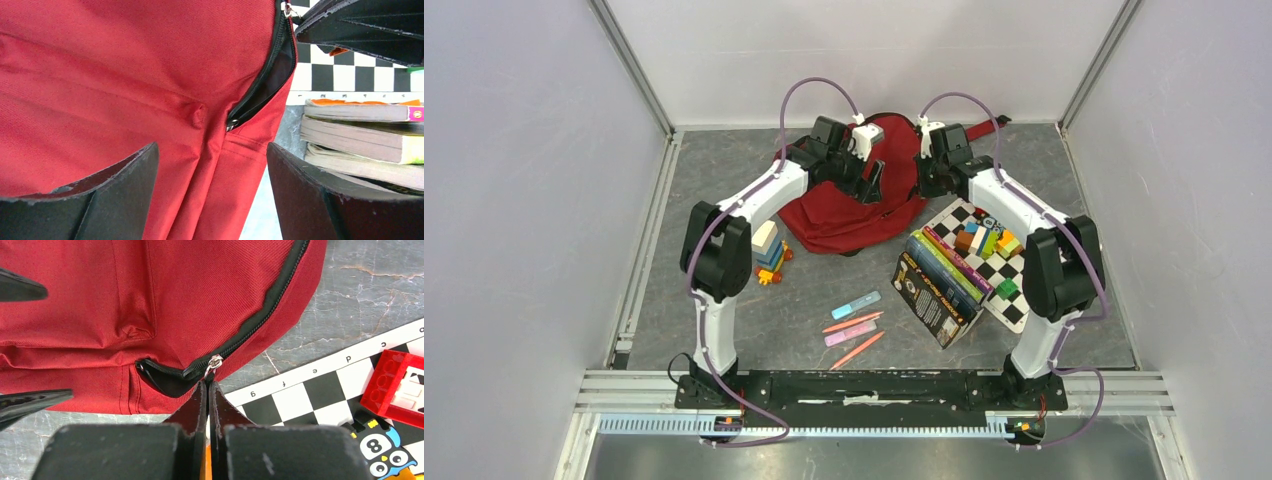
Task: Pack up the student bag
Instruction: Unzip the student bag at the center of the board.
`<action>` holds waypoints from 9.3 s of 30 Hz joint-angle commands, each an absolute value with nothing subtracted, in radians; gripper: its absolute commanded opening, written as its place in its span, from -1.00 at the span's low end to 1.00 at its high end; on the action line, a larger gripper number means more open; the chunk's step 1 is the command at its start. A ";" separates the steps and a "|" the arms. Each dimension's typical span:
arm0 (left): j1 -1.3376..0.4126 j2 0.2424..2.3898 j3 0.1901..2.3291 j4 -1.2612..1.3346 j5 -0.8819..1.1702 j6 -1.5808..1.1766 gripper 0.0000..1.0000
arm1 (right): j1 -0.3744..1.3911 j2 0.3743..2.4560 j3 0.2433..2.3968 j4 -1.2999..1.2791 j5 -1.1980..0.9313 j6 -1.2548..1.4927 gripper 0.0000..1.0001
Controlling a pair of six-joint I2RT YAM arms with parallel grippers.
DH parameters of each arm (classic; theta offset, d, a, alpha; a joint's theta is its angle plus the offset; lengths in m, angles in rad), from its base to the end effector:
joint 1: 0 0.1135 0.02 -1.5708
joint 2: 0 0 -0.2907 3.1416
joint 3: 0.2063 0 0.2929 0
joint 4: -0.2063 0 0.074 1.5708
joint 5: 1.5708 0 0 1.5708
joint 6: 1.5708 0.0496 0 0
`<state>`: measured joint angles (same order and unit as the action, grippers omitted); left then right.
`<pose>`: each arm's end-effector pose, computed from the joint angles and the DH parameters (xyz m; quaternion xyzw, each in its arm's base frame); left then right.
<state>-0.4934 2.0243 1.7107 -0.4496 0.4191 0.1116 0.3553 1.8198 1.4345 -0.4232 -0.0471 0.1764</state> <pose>0.4526 -0.2663 0.2610 0.3460 0.8343 -0.2607 0.3410 0.4353 0.1640 0.2537 -0.0916 0.9235 0.1188 0.3531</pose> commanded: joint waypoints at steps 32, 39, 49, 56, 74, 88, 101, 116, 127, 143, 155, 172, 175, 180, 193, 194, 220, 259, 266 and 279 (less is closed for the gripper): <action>-0.652 2.136 1.657 -0.184 0.466 -0.115 -0.96 | 0.341 1.699 1.422 -0.486 0.107 0.189 -1.00; -0.652 2.082 1.608 -0.255 0.426 -0.050 -0.96 | 0.297 1.736 1.441 -0.423 0.243 0.193 -1.00; -0.652 2.026 1.572 -0.366 0.404 0.054 -0.96 | 0.268 1.878 1.545 -0.308 0.308 0.116 -1.00; -0.652 1.996 1.546 -0.396 0.376 0.100 -0.96 | 0.267 1.952 1.599 -0.206 0.270 0.106 -1.00; -0.520 1.924 1.712 -0.611 0.019 -0.159 0.72 | 0.263 1.820 1.372 -0.145 0.355 0.100 -1.00; -0.256 2.027 1.674 -0.736 -0.034 -0.427 0.70 | 0.264 1.767 1.308 -0.145 0.340 0.111 -1.00; -0.214 2.221 1.842 -0.746 -0.078 -0.385 -0.96 | 0.268 1.692 1.205 -0.118 0.201 0.142 -1.00; -0.202 2.346 2.116 -0.559 -0.015 -0.318 -0.16 | 0.314 1.611 1.091 -0.200 0.038 0.096 -1.00; -0.334 2.148 1.927 -0.370 0.433 -0.175 0.95 | 0.313 1.649 1.229 -0.218 -0.040 0.119 -1.00; -0.575 2.214 1.858 -0.180 0.700 -0.290 0.90 | 0.313 1.649 1.233 -0.247 -0.051 0.123 -1.00; -0.617 2.238 1.828 -0.249 0.614 -0.232 0.56 | 0.313 1.635 1.227 -0.249 -0.040 0.127 -1.00; -0.645 2.137 1.669 -0.350 0.557 -0.110 -0.96 | 0.280 1.715 1.359 -0.278 0.230 0.009 -1.00; -0.644 2.099 1.627 -0.394 0.519 -0.064 -0.96 | 0.266 1.752 1.402 -0.280 0.240 -0.018 -1.00; -0.644 2.018 1.555 -0.420 0.449 -0.011 -0.96 | 0.256 1.824 1.485 -0.271 0.253 -0.034 -1.00; -0.639 1.935 1.512 -0.465 0.361 0.016 -0.96 | 0.253 1.956 1.636 -0.249 0.146 -0.040 -1.00; -0.637 1.935 1.526 -0.465 0.359 0.010 -0.88 | 0.253 1.952 1.630 -0.248 0.139 -0.041 -1.00; -0.641 2.287 1.953 -0.226 0.491 -0.343 0.87 | 0.255 1.791 1.457 -0.229 0.004 0.109 -1.00; -0.643 2.382 1.994 -0.071 0.381 -0.548 -0.22 | 0.285 1.731 1.423 -0.245 -0.044 0.197 -1.00; -0.643 2.295 1.893 -0.051 0.354 -0.502 -0.96 | 0.285 1.729 1.420 -0.247 -0.018 0.184 -1.00; -0.643 2.160 1.723 -0.139 0.478 -0.352 -0.96 | 0.285 1.782 1.491 -0.277 0.069 0.056 -1.00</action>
